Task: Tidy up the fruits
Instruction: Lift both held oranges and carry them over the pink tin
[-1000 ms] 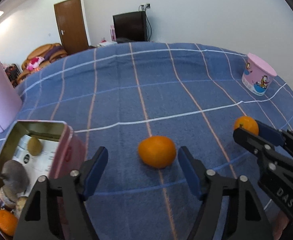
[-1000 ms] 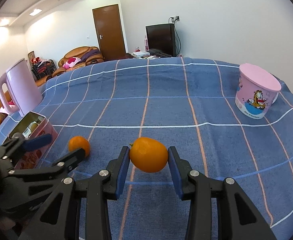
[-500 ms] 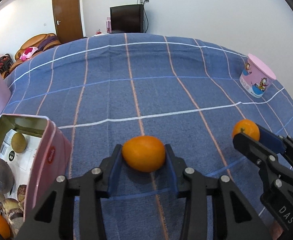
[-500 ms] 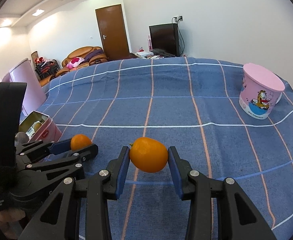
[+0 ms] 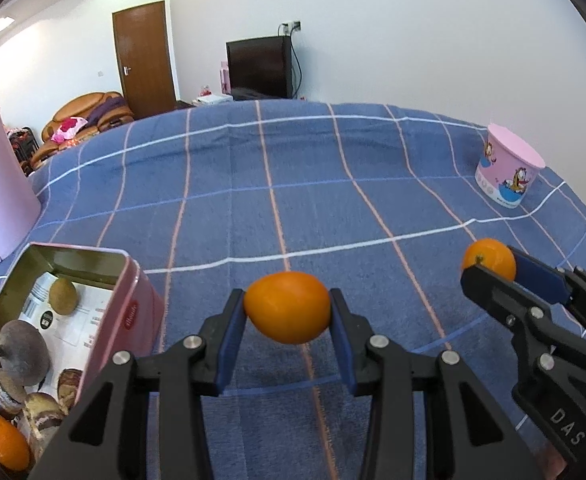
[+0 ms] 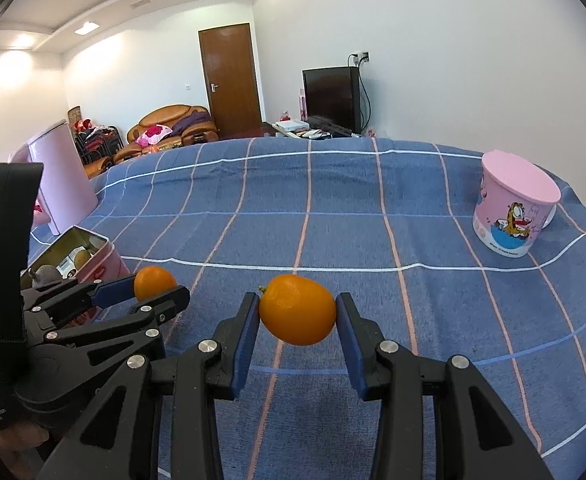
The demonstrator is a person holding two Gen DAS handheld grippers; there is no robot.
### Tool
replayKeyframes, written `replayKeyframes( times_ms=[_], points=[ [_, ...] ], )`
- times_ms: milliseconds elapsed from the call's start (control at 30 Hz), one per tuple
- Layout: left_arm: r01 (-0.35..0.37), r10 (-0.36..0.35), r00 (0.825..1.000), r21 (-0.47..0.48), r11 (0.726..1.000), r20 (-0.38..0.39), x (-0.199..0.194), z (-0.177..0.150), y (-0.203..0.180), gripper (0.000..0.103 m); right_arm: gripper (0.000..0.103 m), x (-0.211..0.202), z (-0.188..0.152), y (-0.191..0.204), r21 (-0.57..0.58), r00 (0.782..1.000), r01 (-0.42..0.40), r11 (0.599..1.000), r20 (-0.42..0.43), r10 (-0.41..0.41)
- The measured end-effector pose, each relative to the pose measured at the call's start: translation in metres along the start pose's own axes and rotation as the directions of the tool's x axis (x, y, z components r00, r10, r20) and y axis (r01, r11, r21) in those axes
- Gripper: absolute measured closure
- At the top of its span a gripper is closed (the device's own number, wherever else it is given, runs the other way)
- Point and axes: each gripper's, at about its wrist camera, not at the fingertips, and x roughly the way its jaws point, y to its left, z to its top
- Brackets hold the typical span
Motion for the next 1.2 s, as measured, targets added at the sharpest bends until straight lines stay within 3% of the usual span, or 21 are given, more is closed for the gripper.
replayKeyframes(
  times_ms=[1200],
  points=[
    [-0.078, 0.081, 0.983, -0.025, 0.997, 0.166, -0.033, -0.007, 0.003, 0.060, 0.062, -0.028, -0.003, 0.013, -0.054, 0.988, 0.017, 0.998, 0.154, -0.008]
  ],
)
